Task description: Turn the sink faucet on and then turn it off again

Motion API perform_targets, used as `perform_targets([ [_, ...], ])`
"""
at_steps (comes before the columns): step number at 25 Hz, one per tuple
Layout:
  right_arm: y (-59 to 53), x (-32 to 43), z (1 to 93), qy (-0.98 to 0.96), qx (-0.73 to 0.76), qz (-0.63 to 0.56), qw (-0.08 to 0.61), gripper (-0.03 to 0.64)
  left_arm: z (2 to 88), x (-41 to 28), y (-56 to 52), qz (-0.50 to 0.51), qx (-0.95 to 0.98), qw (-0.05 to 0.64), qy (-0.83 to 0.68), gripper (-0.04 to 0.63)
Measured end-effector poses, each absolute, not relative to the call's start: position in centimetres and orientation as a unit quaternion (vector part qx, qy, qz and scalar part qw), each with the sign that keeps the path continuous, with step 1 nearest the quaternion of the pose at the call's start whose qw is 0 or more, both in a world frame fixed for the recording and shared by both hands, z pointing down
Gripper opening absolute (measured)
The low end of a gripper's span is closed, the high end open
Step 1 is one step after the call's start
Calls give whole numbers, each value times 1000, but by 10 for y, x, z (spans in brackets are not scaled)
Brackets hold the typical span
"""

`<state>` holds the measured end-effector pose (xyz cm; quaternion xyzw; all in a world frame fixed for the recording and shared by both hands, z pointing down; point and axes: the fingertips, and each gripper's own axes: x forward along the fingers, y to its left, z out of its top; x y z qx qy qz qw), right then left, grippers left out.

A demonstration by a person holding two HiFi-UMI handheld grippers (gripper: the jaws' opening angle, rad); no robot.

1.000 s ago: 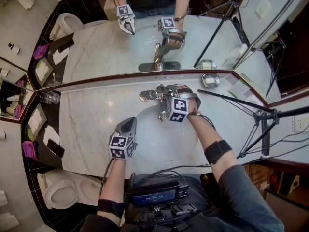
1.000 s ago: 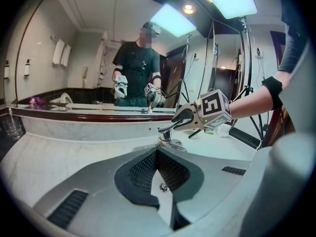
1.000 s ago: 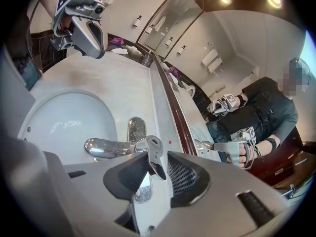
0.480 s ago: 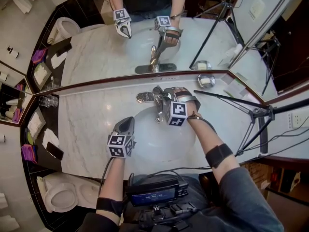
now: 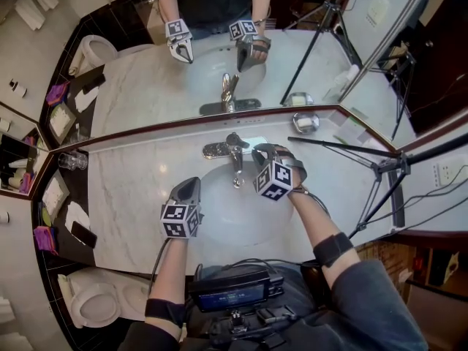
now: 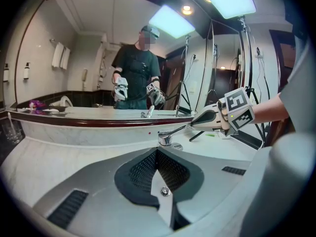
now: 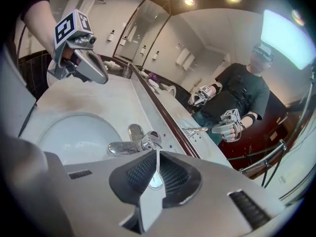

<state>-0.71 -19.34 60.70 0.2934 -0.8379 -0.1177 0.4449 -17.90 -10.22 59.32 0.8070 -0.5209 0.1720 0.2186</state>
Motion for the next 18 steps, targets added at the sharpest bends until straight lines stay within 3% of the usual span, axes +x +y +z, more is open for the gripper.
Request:
perform_targets([
  [12, -164, 51, 595, -848, 439, 156, 252, 17, 586, -176, -105, 163, 807, 209, -527, 1],
  [18, -144, 71, 603, -835, 465, 232, 182, 17, 581, -179, -103, 157, 806, 204, -533, 1],
])
